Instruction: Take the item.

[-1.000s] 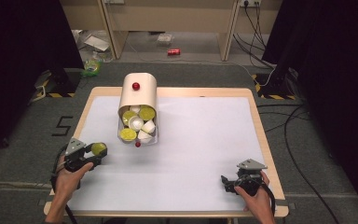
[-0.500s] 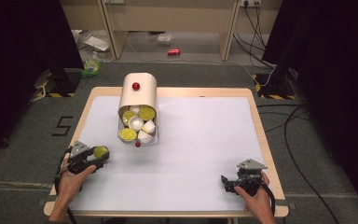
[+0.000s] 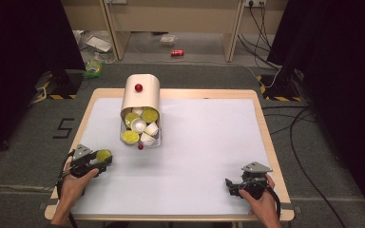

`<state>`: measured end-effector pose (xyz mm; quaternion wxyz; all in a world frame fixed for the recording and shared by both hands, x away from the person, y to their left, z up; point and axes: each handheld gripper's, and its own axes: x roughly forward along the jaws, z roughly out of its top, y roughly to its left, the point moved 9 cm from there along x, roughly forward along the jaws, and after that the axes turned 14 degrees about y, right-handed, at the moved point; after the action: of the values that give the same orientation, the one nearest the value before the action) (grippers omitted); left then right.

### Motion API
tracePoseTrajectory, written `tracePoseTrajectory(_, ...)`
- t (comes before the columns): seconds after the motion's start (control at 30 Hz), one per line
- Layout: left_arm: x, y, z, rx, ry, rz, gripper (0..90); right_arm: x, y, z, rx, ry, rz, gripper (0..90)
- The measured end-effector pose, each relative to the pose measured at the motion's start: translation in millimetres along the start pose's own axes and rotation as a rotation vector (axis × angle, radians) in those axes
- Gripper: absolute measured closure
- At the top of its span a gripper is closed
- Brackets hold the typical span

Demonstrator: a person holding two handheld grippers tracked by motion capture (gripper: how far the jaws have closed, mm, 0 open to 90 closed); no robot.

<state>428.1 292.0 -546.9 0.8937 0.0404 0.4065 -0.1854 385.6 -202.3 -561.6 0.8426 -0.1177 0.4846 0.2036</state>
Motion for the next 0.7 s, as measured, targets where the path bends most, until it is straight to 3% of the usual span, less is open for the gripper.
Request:
tracePoseTrajectory(0.2, -2.9, 0.4, 2.6, 0.004, -0.024, 0.006, 31.9, 0.0, 0.0, 0.0, -0.001, 0.0, 0.0, 3.3)
tracePoseTrajectory(0.4, -8.1, -0.4, 5.7, 0.006, -0.041, 0.015, 30.1, 0.0, 0.0, 0.0, -0.001, 0.0, 0.0, 3.3)
tracePoseTrajectory(0.7, -32.7, -7.3, 19.8, 0.028, -0.1, 0.02, 28.2, 0.0, -0.1, 0.0, -0.001, 0.0, -0.001, 3.3)
